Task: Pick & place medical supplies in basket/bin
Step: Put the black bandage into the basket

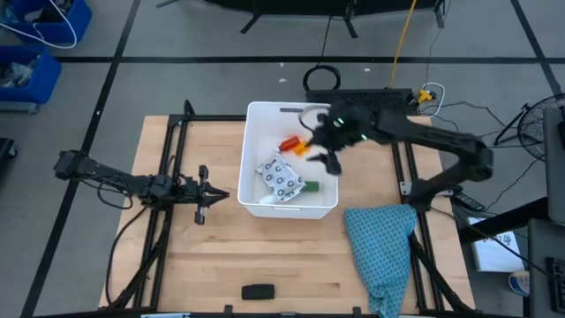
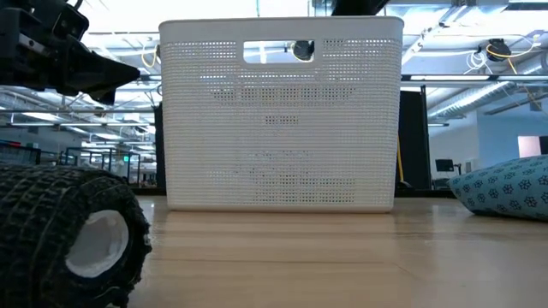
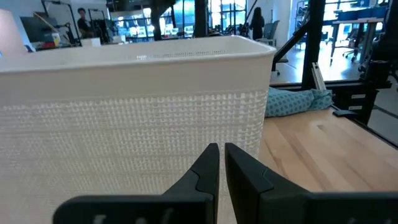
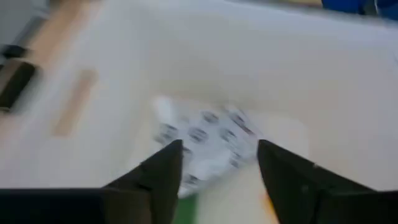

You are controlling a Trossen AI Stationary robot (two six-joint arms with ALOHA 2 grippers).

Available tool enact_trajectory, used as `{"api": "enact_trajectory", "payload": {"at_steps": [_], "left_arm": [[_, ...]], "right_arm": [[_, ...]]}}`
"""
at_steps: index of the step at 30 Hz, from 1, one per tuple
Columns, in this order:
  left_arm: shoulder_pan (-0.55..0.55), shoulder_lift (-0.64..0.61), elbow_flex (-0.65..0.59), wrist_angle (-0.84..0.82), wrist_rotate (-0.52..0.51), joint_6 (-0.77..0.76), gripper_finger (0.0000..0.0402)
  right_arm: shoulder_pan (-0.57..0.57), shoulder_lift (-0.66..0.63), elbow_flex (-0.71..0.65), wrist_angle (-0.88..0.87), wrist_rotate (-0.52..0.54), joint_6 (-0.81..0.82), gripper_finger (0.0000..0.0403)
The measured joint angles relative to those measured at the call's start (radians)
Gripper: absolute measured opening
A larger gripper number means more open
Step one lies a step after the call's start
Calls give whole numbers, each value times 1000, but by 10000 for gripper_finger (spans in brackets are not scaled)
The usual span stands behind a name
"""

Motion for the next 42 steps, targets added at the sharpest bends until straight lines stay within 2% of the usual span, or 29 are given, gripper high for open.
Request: {"api": "enact_trajectory", "payload": {"at_steps": [5, 8, 10, 14, 20, 24, 28, 36, 42], "left_arm": [[0, 0, 0, -9, 0, -28, 31], [0, 0, 0, -9, 0, -42, 31], [0, 0, 0, -9, 0, -49, 31], [0, 0, 0, -9, -1, -60, 31], [0, 0, 0, -8, -1, -77, 31], [0, 0, 0, -8, -1, -77, 31], [0, 0, 0, -8, -1, -77, 31], [0, 0, 0, -13, 0, -93, 31], [0, 1, 0, -90, 25, -152, 31]], "right_arm": [[171, -220, -154, 117, 3, 48, 102], [278, -362, -299, 228, 5, 86, 36], [332, -460, -416, 322, 3, 120, 10], [386, -666, -626, 444, 6, 165, 12], [325, -995, -831, 445, 33, 199, 2], [313, -1133, -943, 481, 33, 284, 1], [315, -1195, -1074, 610, 33, 341, 1], [314, -1203, -1316, 989, 5, 343, 1], [307, -1202, -1330, 1011, -13, 320, 1]]}}
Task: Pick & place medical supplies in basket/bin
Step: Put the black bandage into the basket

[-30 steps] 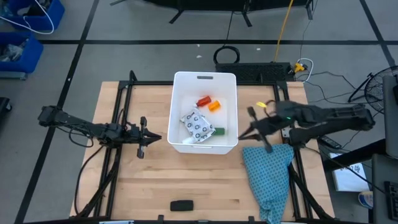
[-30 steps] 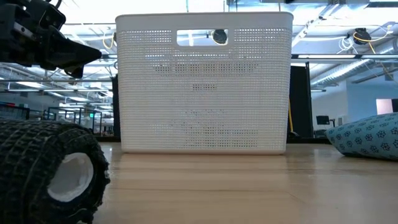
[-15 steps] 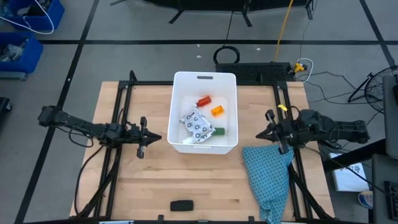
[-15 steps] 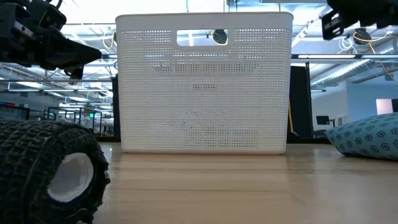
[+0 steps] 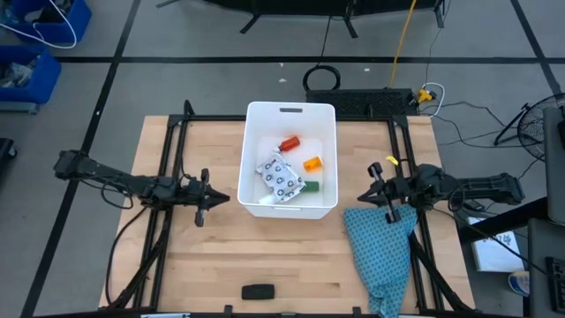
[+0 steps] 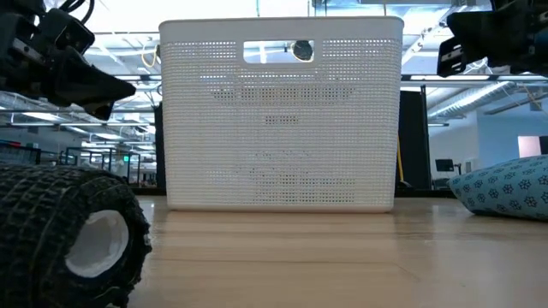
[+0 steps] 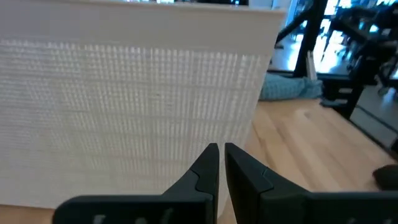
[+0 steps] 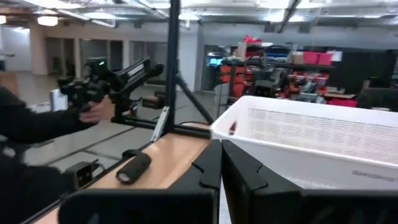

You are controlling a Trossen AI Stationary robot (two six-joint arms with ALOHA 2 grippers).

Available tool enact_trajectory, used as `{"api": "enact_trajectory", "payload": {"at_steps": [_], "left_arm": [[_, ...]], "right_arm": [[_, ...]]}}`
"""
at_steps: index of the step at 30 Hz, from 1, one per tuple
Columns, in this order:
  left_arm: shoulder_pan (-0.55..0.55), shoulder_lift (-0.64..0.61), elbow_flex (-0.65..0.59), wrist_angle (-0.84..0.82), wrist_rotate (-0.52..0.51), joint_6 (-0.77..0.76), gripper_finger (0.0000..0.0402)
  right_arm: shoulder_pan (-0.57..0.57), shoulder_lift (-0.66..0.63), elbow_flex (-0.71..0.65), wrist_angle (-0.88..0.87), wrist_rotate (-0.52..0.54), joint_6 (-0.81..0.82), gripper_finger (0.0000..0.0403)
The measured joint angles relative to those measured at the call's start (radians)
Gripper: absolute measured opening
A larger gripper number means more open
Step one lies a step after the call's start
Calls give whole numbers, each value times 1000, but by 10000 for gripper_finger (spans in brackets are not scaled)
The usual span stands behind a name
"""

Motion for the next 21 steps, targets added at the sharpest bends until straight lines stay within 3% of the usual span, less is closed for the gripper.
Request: {"api": "enact_trajectory", "payload": {"at_steps": [3, 6, 11, 16, 21], "left_arm": [[0, 0, 0, 17, -32, 18, 31], [0, 0, 10, 55, -57, -78, 30], [-75, 61, 120, 14, -47, -142, 30], [-227, 300, 327, -36, -248, -77, 30], [-347, 603, 620, -242, -273, -90, 30]], "right_arm": [[0, 0, 0, -2, -8, -21, 1], [0, 0, 0, -2, -3, -31, 1], [0, 0, 0, -2, 22, -25, 1], [0, 0, 0, 4, 24, 0, 1], [0, 0, 0, 21, 24, 33, 1]]}}
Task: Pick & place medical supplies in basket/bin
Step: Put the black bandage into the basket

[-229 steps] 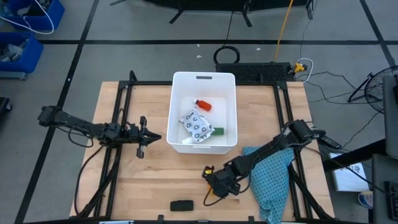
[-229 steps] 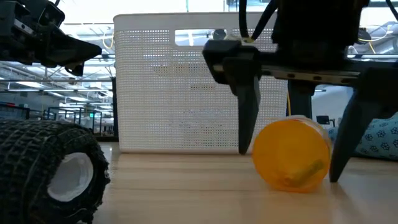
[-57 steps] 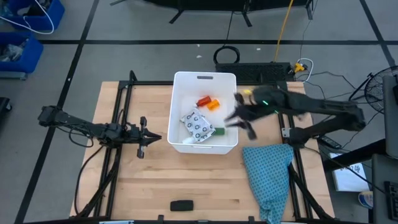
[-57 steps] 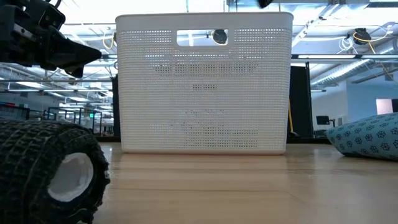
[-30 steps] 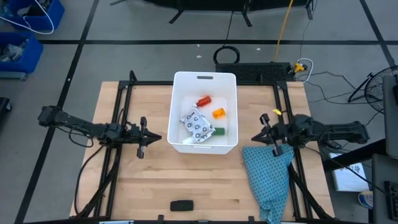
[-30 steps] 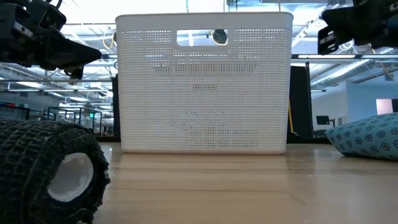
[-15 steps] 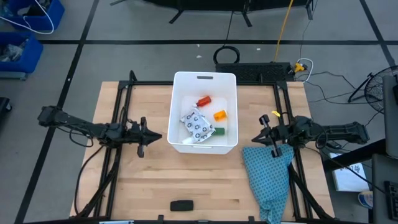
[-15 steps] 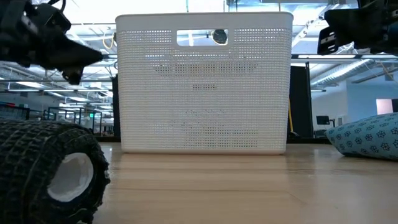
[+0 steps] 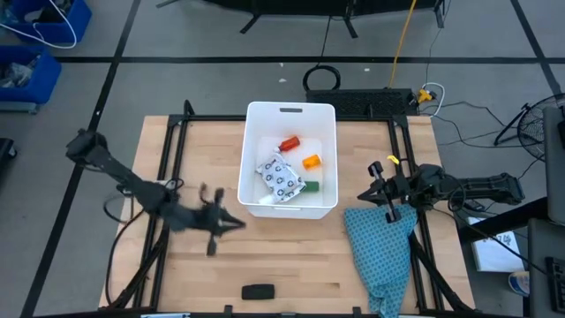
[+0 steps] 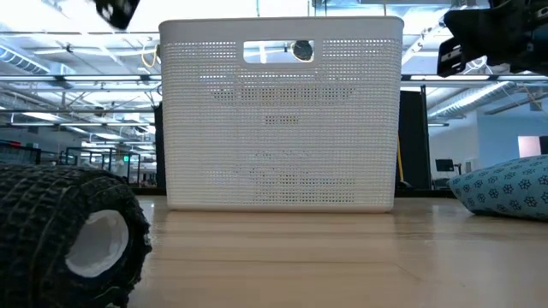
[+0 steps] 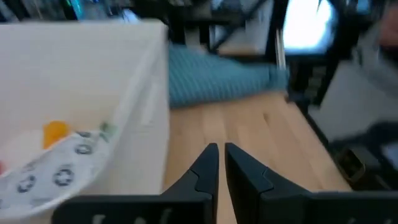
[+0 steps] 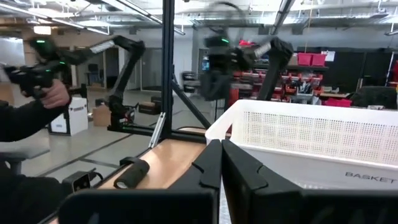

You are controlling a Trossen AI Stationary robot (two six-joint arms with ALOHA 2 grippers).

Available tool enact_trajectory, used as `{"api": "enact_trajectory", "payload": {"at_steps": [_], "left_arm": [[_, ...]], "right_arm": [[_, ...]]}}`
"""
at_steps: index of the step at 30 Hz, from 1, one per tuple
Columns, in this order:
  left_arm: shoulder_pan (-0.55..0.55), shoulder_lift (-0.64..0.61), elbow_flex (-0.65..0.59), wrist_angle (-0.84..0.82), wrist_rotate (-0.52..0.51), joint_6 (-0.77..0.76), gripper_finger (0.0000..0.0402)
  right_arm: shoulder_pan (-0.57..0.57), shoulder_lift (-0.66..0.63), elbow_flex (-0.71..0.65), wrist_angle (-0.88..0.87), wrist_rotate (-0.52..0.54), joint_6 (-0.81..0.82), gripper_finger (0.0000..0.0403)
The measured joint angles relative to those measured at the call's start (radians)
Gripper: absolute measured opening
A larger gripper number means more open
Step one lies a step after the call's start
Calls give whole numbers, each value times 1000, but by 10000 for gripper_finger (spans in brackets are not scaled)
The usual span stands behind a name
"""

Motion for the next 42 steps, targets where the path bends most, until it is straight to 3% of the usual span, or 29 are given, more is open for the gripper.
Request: {"api": "enact_trajectory", "payload": {"at_steps": [7, 10, 16, 24, 29, 33, 42], "left_arm": [[-112, 343, 421, -454, -57, -221, 31], [-141, 448, 564, -623, 2, -337, 39], [-181, 618, 747, -806, 114, -429, 128], [-154, 746, 800, -804, 316, -568, 311], [-139, 821, 800, -755, 362, -561, 386], [-125, 870, 800, -726, 370, -560, 397], [-104, 1002, 799, -634, 548, -495, 386]], "right_arm": [[0, 0, 0, -6, -1, 22, 4], [0, 1, 0, -9, -1, 22, 4], [0, 0, 0, -8, -1, 22, 4], [0, 0, 0, -8, 0, 22, 4], [0, 1, 0, -8, 1, 22, 4], [0, 1, -4, 0, 2, 22, 4], [0, 1, -23, 15, 28, 22, 4]]}}
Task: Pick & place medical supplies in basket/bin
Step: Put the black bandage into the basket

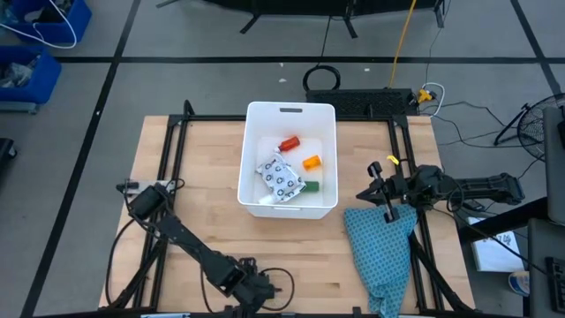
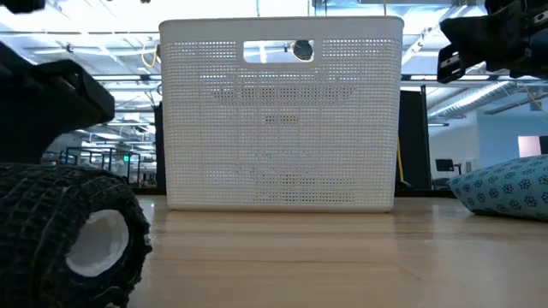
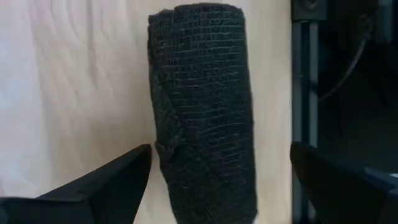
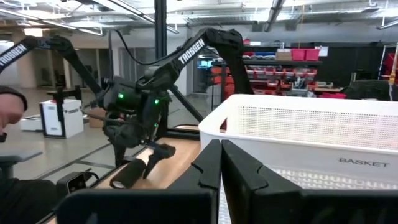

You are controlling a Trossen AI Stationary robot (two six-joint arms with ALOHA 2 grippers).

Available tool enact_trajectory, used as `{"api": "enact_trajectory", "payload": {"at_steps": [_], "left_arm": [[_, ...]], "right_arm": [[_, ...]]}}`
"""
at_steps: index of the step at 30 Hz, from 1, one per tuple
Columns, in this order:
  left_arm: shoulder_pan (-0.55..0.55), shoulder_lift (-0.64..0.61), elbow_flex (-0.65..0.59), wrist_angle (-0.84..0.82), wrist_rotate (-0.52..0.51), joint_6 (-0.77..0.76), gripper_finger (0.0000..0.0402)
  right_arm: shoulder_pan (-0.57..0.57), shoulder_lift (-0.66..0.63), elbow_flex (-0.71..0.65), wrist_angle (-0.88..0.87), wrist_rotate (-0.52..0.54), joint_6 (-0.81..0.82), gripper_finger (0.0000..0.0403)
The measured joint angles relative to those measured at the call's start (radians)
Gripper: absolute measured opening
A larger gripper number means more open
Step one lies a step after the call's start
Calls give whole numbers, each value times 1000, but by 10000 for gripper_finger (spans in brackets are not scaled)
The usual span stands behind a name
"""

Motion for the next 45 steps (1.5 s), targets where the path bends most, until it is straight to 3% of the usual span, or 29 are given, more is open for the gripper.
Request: {"api": "enact_trajectory", "payload": {"at_steps": [7, 12, 16, 22, 25, 30, 35, 39, 42, 45], "left_arm": [[17, 9, -12, 82, 48, 37, 382], [27, 8, -21, 65, 54, 59, 340], [44, 8, -29, 76, 101, 64, 261], [61, -8, -31, 64, 165, 144, 85], [56, -44, -33, -2, 137, 230, 65], [45, -188, -33, -207, -126, 254, 65], [-11, -403, -34, -287, -394, 297, 65], [-75, -601, -101, -273, -681, 362, 65], [-116, -764, -230, -192, -887, 433, 65], [-114, -947, -431, 21, -967, 558, 65]], "right_arm": [[0, 0, 0, 1, 0, 0, 4], [0, 1, -1, 6, 0, 0, 4], [0, 1, -1, 5, 0, 0, 4], [0, 1, -1, 5, 0, -4, 4], [0, 1, -1, 5, 0, -3, 4], [0, 1, -2, 5, -2, -1, 4], [0, 0, -2, 5, -3, -1, 4], [0, 0, -2, 6, -3, -5, 4], [0, 0, -2, 6, -4, -8, 4], [0, 0, -2, 7, -4, -18, 4]]}}
